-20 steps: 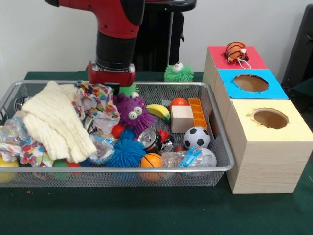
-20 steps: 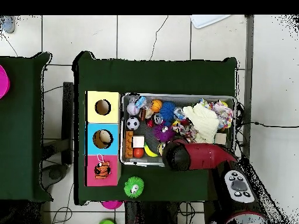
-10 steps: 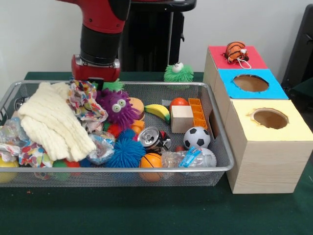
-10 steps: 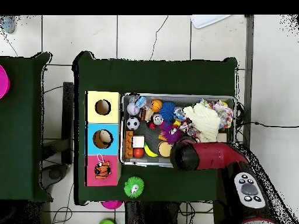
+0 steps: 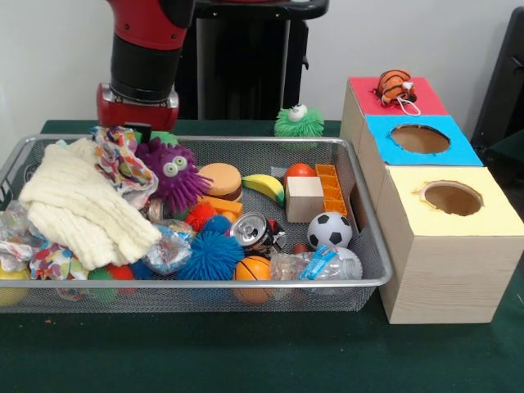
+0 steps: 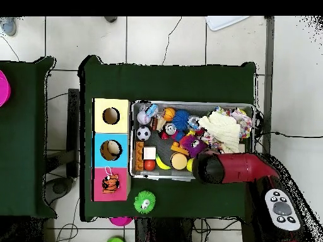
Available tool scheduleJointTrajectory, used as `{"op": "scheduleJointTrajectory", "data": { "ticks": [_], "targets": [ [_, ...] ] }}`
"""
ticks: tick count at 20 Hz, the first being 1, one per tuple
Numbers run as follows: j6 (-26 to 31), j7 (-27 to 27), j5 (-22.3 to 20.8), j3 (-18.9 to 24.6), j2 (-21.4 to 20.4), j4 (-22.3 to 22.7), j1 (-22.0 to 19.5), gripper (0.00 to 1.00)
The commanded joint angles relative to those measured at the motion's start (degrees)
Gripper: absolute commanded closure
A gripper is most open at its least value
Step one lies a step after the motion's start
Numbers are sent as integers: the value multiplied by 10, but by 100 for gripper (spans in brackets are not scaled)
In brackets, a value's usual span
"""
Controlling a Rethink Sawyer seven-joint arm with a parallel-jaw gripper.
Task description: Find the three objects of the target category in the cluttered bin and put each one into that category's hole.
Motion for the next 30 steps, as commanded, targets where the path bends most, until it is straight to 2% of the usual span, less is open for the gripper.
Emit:
{"op": "scheduleJointTrajectory", "data": {
  "ticks": [1, 4, 6, 11, 15, 20, 30],
  "targets": [
    [67, -125, -49, 49, -15, -45, -22, 100],
    [62, -110, -52, 53, -13, -40, -25, 100],
    [58, -87, -32, 63, -9, -31, -36, 100],
    [51, -9, 67, 122, 17, 35, -92, 100],
    [28, 33, 125, 162, 27, 77, -116, 100],
    [7, 69, 172, 178, 33, 105, -122, 100],
    [-15, 100, 244, 200, 36, 151, -118, 100]
  ]
}}
